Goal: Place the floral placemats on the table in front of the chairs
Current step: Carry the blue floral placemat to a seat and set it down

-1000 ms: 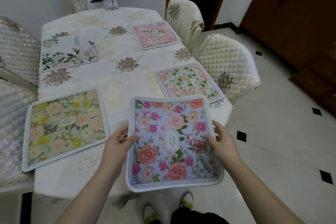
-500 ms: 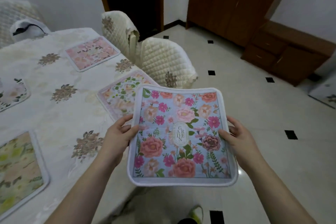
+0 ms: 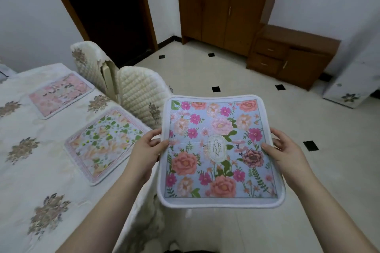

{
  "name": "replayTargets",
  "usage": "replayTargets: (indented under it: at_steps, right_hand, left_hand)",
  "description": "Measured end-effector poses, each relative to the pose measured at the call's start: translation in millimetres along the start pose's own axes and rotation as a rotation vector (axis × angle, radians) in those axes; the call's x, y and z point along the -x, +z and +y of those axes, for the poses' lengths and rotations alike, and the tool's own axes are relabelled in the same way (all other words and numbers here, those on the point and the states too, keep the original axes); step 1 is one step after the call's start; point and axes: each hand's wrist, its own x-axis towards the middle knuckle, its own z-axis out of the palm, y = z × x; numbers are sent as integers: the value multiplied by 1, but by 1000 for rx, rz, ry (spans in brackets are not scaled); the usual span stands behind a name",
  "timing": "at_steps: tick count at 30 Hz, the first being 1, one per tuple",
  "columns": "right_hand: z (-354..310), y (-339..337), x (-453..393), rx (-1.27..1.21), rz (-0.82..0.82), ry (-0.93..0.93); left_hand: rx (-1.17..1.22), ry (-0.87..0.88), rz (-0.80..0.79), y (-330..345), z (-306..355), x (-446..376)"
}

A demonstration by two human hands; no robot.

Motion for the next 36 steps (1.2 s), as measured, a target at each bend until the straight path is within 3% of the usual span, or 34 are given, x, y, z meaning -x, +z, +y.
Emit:
replayTargets:
  at_steps: [20, 27, 36]
  right_hand:
    - [-58, 35, -193, -19, 84, 1]
    - [-79, 42, -273, -31, 109, -3]
    - [-105, 25, -408, -49, 25, -10]
  left_hand:
    - [57, 23, -61, 34, 66, -230]
    - [21, 34, -41, 56, 97, -305]
    - [8, 10, 56, 116, 126, -397]
